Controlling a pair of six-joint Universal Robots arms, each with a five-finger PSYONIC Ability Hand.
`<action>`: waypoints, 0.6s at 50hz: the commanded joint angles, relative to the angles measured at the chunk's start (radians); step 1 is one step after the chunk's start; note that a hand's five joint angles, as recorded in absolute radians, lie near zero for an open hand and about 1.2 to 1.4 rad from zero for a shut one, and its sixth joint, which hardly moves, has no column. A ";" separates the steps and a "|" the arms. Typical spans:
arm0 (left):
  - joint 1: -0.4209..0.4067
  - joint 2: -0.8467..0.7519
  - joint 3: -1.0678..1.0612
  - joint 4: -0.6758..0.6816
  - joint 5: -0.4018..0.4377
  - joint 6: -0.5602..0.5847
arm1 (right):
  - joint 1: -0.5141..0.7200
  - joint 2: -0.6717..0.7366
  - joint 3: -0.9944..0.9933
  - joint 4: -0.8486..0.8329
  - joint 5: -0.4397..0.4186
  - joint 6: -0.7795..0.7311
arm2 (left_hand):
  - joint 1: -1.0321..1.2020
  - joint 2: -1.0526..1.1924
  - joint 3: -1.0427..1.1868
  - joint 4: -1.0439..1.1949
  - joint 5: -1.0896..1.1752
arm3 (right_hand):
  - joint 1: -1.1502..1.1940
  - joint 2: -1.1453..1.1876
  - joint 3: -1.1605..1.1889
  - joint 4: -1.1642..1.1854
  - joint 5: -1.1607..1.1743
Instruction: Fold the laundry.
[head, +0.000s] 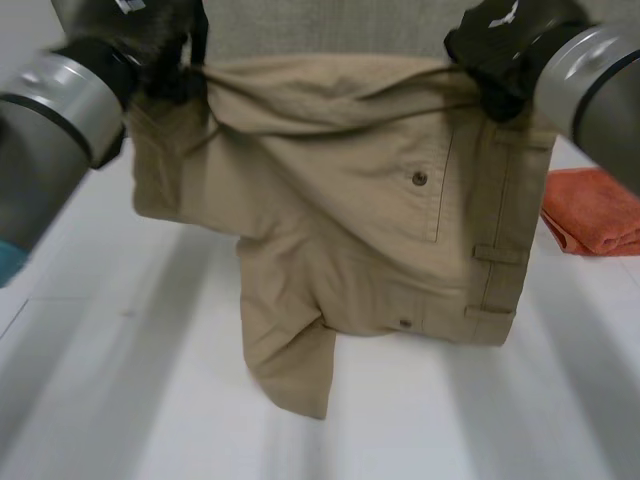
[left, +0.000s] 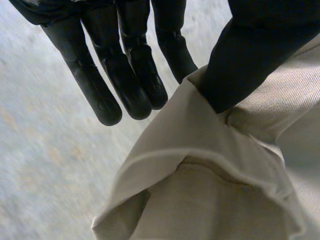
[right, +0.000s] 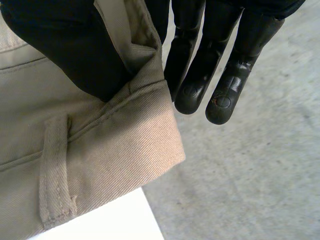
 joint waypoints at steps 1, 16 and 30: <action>-0.005 -0.278 0.211 0.121 -0.011 0.026 | 0.004 0.216 -0.127 -0.215 -0.001 0.067 | 0.241 0.200 0.207 0.199 0.255 | 0.431 0.228 0.218 0.209 0.237; -0.006 -0.324 0.483 0.533 -0.050 0.019 | 0.013 0.273 -0.288 -0.861 0.045 0.155 | 0.241 0.200 0.207 0.199 0.255 | 0.431 0.228 0.218 0.209 0.237; 0.031 -0.159 -0.078 0.526 0.004 -0.043 | 0.047 0.214 0.063 -0.605 -0.053 0.155 | 0.241 0.200 0.207 0.199 0.255 | 0.431 0.228 0.218 0.209 0.237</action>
